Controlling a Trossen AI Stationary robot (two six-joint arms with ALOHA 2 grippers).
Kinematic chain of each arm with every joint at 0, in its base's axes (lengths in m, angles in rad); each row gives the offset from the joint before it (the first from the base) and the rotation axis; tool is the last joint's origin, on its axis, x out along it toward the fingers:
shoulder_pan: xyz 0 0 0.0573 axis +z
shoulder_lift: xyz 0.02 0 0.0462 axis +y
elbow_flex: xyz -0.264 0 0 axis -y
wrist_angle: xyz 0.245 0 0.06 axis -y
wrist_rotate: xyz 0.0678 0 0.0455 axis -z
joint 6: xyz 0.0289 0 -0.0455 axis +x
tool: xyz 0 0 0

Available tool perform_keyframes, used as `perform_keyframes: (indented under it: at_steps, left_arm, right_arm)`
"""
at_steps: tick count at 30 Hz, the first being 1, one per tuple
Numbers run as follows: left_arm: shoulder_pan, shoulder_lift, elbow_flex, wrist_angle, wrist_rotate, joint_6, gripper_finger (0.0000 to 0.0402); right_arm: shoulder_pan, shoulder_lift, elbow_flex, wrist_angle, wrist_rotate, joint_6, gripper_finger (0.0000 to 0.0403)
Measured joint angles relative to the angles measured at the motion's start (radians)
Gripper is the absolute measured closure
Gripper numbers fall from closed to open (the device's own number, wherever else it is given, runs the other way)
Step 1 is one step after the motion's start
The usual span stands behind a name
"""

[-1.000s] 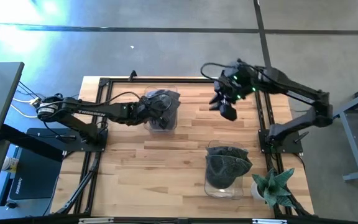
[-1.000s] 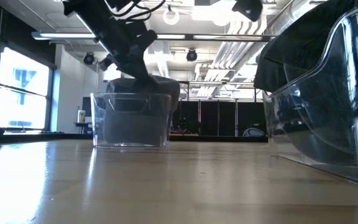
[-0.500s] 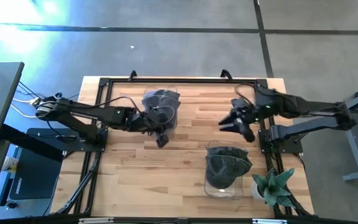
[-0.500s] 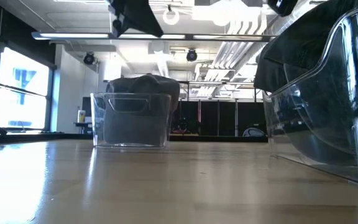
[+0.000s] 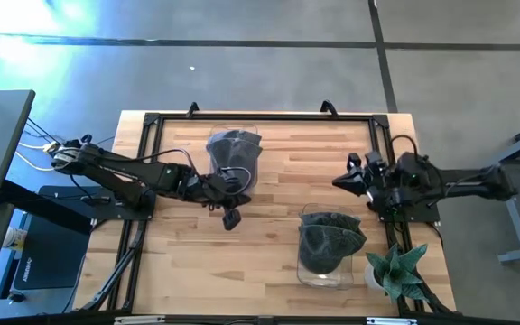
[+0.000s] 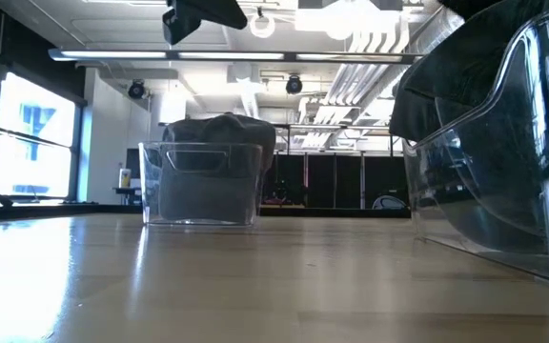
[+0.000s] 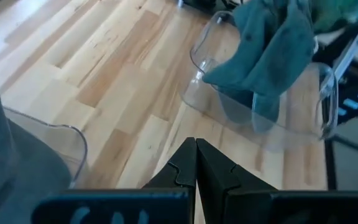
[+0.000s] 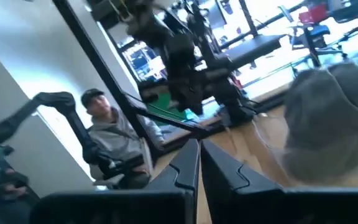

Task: Pick & Place hat
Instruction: Return to Home Position

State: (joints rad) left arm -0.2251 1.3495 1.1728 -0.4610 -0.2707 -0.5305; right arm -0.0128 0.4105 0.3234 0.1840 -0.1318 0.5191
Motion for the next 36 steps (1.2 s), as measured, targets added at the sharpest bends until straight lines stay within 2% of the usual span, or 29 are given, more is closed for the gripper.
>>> perform_keyframes:
  at_steps: [6,13,19,23,29,33,36]
  left_arm:
    - [0.002,0.000,0.000,0.037,-0.001,-0.098,0.0402]
    - [0.002,0.000,-0.001,0.109,-0.019,-0.205,0.0401]
    - [0.002,0.000,-0.001,0.124,-0.030,-0.269,0.0402]
    - [0.002,0.000,-0.001,0.129,-0.035,-0.286,0.0402]
    - [0.002,0.000,-0.001,0.130,-0.058,-0.286,0.0402]
    - [0.002,0.000,-0.001,0.129,-0.054,-0.237,0.0402]
    - [0.001,0.000,-0.002,0.127,-0.060,-0.201,0.0402]
  right_arm:
    - [0.032,-0.104,-0.146,0.043,0.033,-0.010,0.0398]
    - [0.069,-0.228,-0.301,0.198,0.032,-0.060,0.0399]
    - [0.062,-0.331,-0.313,0.065,0.024,-0.181,0.0400]
    - [0.035,-0.395,-0.313,-0.145,0.051,-0.221,0.0401]
    - [-0.008,-0.402,-0.313,-0.159,0.114,-0.308,0.0401]
    - [-0.029,-0.398,-0.313,-0.162,0.096,-0.320,0.0402]
    - [-0.034,-0.392,-0.313,-0.163,0.097,-0.414,0.0398]
